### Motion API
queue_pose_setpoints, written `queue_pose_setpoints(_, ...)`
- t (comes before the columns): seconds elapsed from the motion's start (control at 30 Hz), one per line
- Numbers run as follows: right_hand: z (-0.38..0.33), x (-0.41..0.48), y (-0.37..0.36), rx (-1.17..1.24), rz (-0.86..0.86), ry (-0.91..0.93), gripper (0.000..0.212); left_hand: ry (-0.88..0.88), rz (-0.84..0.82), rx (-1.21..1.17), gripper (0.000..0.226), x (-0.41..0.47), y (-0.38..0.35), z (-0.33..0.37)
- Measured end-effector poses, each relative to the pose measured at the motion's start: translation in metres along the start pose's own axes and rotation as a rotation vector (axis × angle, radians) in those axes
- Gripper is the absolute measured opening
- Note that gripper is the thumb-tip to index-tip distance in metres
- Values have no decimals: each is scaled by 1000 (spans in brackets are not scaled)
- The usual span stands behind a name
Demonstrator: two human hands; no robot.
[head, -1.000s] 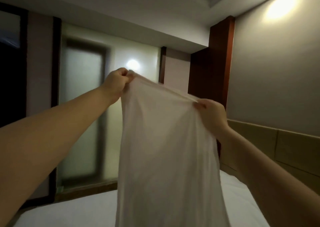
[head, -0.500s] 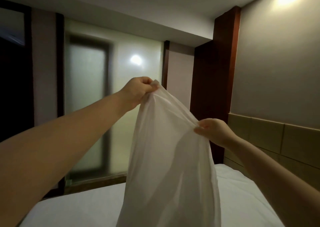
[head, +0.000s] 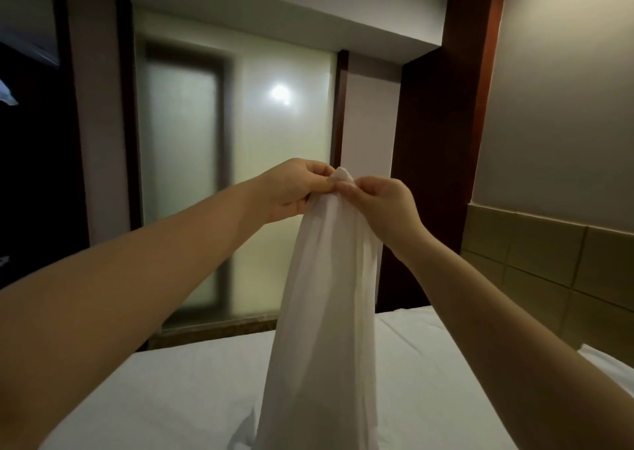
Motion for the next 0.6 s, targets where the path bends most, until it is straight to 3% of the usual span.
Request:
queue_pose_setpoints(0.1,7,0,0,-6,27,23,35,32,22,-103,10,-2,-1,-6)
queue_pose_setpoints(0.23,11,-2,0,34,47,30,20,-50,152,173,7,-3,-7,-13)
queue_pose_setpoints(0.47,22,4,3,241,-44,-122,11,-147,345,305,6,-6,-25,-15)
queue_pose_setpoints(0.6,26,3,8,323,-185,-193,11,-166,374,365,13,-6,-31,-17)
Point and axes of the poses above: each hand's wrist, its own x-axis towards the middle knuckle, its own y-axis out of the back of the hand, z = x × y, the point moved 2 cm from there along x, towards the middle knuckle, and after that the axes turned 1 degree about -y, right-handed, at the moved point
